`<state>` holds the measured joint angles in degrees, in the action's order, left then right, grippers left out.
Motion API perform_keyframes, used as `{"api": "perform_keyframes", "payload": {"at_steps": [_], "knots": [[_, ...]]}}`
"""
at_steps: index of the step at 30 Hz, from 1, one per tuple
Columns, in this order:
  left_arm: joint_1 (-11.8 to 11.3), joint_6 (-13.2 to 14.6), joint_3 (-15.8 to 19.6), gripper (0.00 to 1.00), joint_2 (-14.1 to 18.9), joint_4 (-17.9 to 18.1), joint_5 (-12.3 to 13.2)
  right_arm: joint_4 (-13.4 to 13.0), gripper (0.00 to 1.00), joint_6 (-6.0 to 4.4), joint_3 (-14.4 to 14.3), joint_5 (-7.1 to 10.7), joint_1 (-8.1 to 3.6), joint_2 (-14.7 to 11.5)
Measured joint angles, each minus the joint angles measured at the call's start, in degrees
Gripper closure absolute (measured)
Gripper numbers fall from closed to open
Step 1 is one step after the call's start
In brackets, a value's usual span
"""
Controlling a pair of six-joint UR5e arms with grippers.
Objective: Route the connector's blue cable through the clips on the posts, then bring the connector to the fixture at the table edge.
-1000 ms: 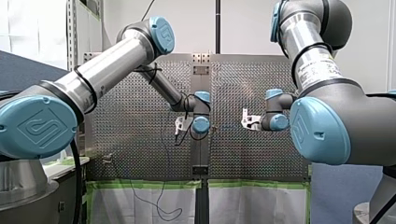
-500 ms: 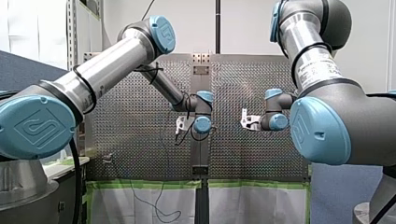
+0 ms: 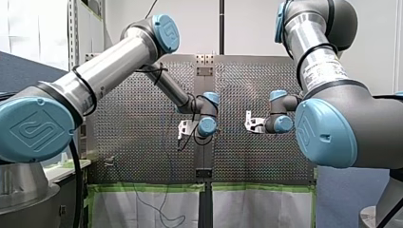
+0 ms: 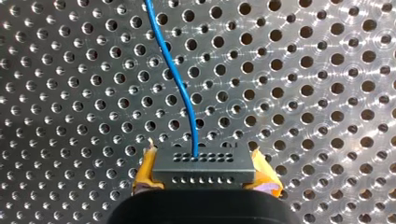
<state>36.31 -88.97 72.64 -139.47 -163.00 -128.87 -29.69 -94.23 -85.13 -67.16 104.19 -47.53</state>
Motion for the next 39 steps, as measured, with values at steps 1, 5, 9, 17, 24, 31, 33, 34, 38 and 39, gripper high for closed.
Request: {"api": "perform_keyframes", "payload": {"at_steps": [1, 5, 9, 17, 24, 31, 33, 34, 38, 39], "knots": [[0.2, -0.1, 0.4, 0.00, 0.3, -0.3, -0.5, 0.0, 1.00, 0.00, 0.0, 0.00, 0.00, 0.0], [1.0, -0.2, 2.6, 0.00, 2.3, 0.6, -1.4, 0.1, 1.00, 0.00, 0.0, 0.00, 0.07, 0.0], [1.5, -0.2, 4.9, 0.00, 4.6, 2.7, 0.2, 0.2, 1.00, 0.00, 0.0, 0.01, 0.16, 0.0], [2.5, -2.1, 9.2, 0.00, 8.9, 7.0, 4.3, 0.8, 1.00, 0.03, 0.0, 0.12, 0.28, 0.0], [3.2, -2.8, 12.5, 0.00, 11.8, 8.5, 7.6, 0.9, 1.00, 0.07, 0.0, 0.09, 0.34, 0.0], [3.1, -4.0, 16.3, 0.00, 12.3, 7.2, 11.4, 1.0, 1.00, 0.08, 0.0, 0.11, 0.41, 0.0], [3.0, -4.2, 17.0, 0.00, 12.3, 6.4, 12.3, 1.1, 1.00, 0.09, 0.0, 0.11, 0.42, 0.0], [3.0, -4.3, 17.2, 0.00, 12.3, 5.8, 12.5, 1.1, 1.00, 0.08, 0.0, 0.12, 0.41, 0.0], [2.9, -4.4, 17.5, 0.00, 12.3, 4.0, 12.7, 1.1, 1.00, 0.09, 0.0, 0.12, 0.47, 0.0], [2.9, -4.4, 17.5, 0.00, 12.3, 3.6, 12.6, 1.2, 1.00, 0.09, 0.0, 0.11, 0.49, 0.0]]}}
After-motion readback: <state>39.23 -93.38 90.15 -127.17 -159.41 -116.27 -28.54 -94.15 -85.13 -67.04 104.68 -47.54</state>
